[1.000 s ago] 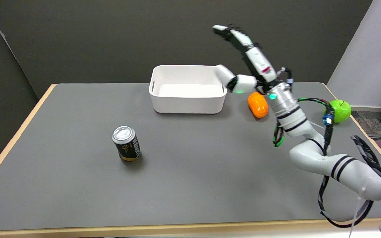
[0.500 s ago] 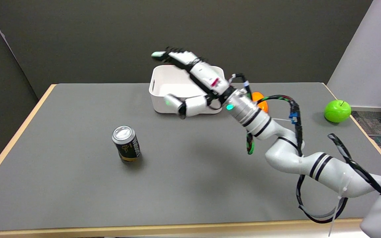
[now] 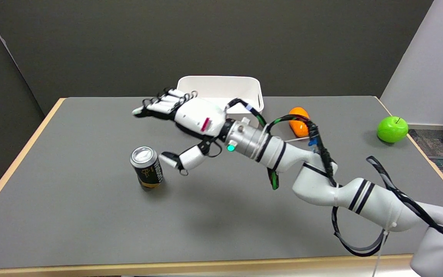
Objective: Pick up the black can.
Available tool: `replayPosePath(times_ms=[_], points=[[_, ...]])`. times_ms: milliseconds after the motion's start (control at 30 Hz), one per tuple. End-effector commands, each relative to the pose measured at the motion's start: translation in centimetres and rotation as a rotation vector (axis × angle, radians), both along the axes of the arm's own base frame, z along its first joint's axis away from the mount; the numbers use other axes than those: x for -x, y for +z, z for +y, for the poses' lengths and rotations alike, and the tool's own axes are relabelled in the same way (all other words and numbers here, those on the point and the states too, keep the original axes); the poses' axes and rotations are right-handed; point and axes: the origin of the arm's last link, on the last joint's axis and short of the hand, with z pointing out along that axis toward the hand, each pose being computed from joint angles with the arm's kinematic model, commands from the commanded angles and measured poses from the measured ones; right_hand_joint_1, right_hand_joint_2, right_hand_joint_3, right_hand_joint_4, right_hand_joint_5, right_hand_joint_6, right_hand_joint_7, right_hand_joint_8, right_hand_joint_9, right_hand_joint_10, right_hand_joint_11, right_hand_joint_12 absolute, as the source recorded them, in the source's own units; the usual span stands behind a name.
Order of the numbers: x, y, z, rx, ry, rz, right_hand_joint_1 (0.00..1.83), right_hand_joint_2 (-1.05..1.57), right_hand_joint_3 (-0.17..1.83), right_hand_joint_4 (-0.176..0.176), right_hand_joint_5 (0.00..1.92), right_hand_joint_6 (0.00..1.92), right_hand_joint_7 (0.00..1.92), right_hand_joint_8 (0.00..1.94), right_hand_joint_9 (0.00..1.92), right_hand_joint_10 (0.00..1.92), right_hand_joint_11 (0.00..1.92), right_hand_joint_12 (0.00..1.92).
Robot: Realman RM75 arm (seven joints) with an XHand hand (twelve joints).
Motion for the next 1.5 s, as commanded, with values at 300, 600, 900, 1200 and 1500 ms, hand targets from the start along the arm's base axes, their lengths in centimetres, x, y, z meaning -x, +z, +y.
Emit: replayPosePath(times_ms=[300, 600, 900, 1200, 1500], points=[[-1.4, -7.6, -2.8, -0.012, 0.102, 0.237, 0.7, 0.62, 1.01, 0.061, 0.19, 0.45, 0.33, 0.4, 0.2, 0.67, 0.02, 1.06], [1.6, -8.3, -4.2, 0.016, 0.016, 0.277, 0.7, 0.62, 1.01, 0.066, 0.19, 0.45, 0.31, 0.39, 0.2, 0.66, 0.02, 1.06], [3.0, -8.4, -4.1, 0.027, -0.022, 0.3, 0.69, 0.61, 1.01, 0.069, 0.18, 0.45, 0.29, 0.37, 0.19, 0.65, 0.02, 1.06], [3.5, -7.9, -2.8, 0.051, -0.05, 0.303, 0.64, 0.58, 0.95, 0.072, 0.2, 0.41, 0.28, 0.31, 0.17, 0.61, 0.0, 1.13], [4.1, -7.0, -2.5, 0.074, -0.076, 0.312, 0.59, 0.57, 0.93, 0.07, 0.19, 0.4, 0.27, 0.3, 0.15, 0.6, 0.0, 1.14]])
